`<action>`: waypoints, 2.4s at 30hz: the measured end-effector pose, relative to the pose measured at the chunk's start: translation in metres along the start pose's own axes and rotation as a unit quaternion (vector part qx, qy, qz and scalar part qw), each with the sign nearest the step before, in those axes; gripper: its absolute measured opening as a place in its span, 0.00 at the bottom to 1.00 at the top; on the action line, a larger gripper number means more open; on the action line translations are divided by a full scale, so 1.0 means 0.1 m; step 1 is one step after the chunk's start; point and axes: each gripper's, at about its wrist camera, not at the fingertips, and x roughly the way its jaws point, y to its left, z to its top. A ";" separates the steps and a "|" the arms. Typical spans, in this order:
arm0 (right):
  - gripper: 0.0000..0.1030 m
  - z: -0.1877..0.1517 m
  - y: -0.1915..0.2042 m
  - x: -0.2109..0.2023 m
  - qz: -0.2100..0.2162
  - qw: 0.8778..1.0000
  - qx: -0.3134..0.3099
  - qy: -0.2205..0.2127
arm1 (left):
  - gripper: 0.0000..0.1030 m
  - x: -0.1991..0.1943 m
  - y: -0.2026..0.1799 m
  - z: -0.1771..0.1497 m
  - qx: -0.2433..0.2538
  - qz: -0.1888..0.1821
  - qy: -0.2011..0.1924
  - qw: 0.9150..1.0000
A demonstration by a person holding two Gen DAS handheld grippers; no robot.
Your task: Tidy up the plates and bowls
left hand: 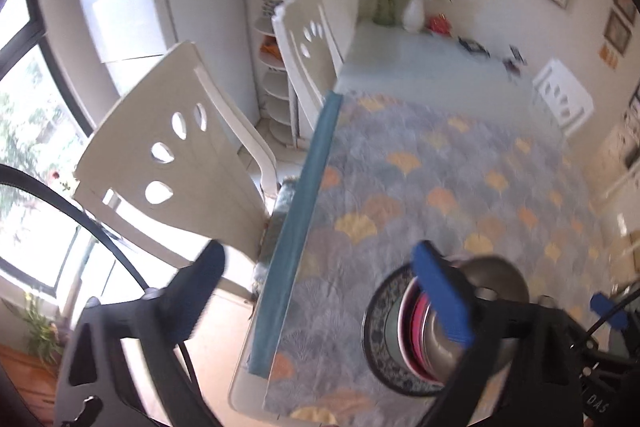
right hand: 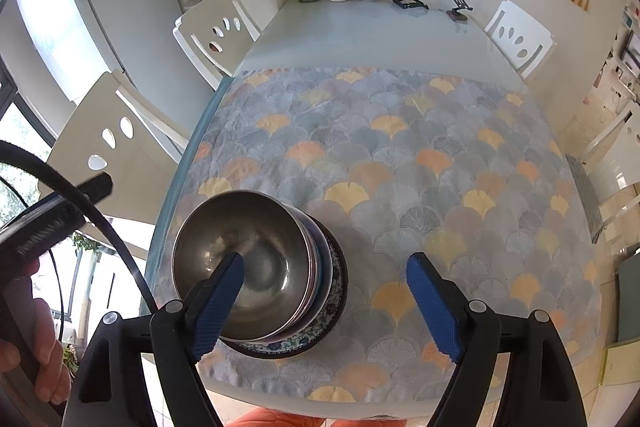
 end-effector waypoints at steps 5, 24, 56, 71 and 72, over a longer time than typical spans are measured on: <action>0.79 0.01 0.03 0.01 0.000 1.000 0.000 0.003 | 0.99 0.03 -0.09 0.01 0.027 0.020 0.003 0.999; 0.90 0.27 -0.25 -0.02 -0.026 0.999 0.039 -0.021 | 0.99 0.03 -0.34 0.02 0.090 0.006 0.000 0.996; 0.90 0.48 -0.48 -0.01 -0.004 1.000 -0.006 -0.004 | 0.99 -0.07 -0.75 0.18 0.016 0.035 -0.019 0.999; 0.90 0.62 -1.32 -0.15 -0.017 1.000 0.017 -0.020 | 0.99 -0.19 -1.60 0.26 0.045 0.046 -0.041 0.997; 0.90 0.62 -1.39 -0.14 -0.020 0.999 0.019 -0.020 | 0.99 -0.19 -1.65 0.24 0.046 0.046 -0.041 0.997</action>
